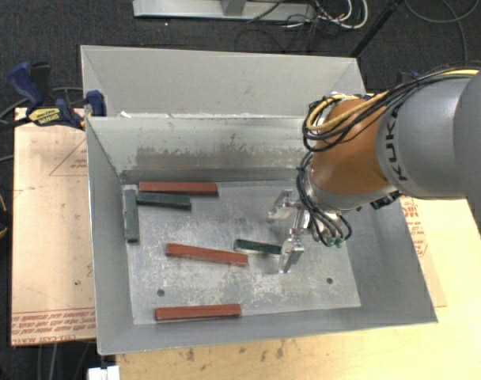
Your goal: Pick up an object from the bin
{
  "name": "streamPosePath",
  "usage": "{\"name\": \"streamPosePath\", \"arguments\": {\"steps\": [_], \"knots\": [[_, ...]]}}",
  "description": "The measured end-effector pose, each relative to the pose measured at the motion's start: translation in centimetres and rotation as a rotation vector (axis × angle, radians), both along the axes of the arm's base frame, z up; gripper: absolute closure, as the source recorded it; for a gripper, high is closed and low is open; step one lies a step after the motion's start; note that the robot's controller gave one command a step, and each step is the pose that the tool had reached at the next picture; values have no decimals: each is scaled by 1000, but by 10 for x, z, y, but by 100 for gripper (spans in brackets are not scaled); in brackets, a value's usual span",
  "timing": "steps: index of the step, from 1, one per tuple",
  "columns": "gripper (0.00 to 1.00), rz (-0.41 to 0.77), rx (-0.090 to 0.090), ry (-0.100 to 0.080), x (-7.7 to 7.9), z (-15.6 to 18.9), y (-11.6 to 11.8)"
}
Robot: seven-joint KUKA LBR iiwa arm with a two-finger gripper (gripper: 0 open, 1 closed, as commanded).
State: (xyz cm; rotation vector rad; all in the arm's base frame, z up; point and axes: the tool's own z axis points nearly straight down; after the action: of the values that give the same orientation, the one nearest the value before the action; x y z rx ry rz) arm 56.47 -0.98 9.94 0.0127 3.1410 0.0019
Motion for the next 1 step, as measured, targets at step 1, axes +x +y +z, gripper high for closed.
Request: {"name": "streamPosePath", "arguments": {"steps": [1], "knots": [[0, 43, -3, -7, 11, -24, 16]]}}
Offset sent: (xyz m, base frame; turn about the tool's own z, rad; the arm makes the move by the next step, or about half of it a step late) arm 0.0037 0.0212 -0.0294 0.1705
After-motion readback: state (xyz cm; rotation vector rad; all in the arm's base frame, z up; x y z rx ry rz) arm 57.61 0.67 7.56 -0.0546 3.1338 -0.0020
